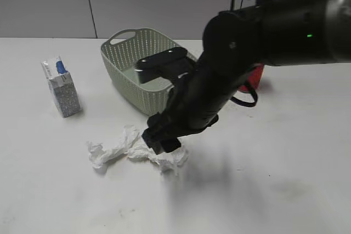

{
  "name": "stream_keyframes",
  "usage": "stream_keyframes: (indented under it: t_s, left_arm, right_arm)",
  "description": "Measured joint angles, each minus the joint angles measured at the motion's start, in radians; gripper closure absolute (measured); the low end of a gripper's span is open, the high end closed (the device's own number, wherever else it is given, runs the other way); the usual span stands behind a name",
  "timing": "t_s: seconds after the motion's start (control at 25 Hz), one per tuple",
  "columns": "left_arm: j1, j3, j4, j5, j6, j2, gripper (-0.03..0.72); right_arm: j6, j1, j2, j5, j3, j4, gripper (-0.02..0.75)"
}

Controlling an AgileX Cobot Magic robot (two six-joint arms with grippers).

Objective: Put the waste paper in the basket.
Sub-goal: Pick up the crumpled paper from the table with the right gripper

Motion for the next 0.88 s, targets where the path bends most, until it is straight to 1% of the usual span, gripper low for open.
stream_keyframes:
  t_s: [0.12,0.2,0.32,0.52,0.72,0.8,0.88]
  left_arm:
    - [0.0,0.0,0.0,0.0,0.0,0.0,0.073]
    - [0.0,0.0,0.0,0.0,0.0,0.0,0.075]
    - [0.0,0.0,0.0,0.0,0.0,0.0,0.08]
    - [0.0,0.0,0.0,0.0,0.0,0.0,0.09]
    - [0.0,0.0,0.0,0.0,0.0,0.0,0.096]
    - [0.0,0.0,0.0,0.0,0.0,0.0,0.096]
    - [0.0,0.0,0.0,0.0,0.0,0.0,0.096]
  right_arm:
    - [0.056,0.015,0.083,0.045,-0.068,-0.058,0.231]
    - [0.12,0.016,0.119,0.051,-0.084,-0.133,0.237]
    - [0.204,0.016,0.133,0.04,-0.085,-0.211,0.239]
    - [0.241,0.016,0.151,-0.017,-0.093,-0.232,0.239]
    - [0.244,0.016,0.215,-0.001,-0.094,-0.232,0.242]
    - [0.244,0.016,0.219,0.001,-0.094,-0.232,0.271]
    - [0.244,0.016,0.219,0.001,-0.094,-0.232,0.339]
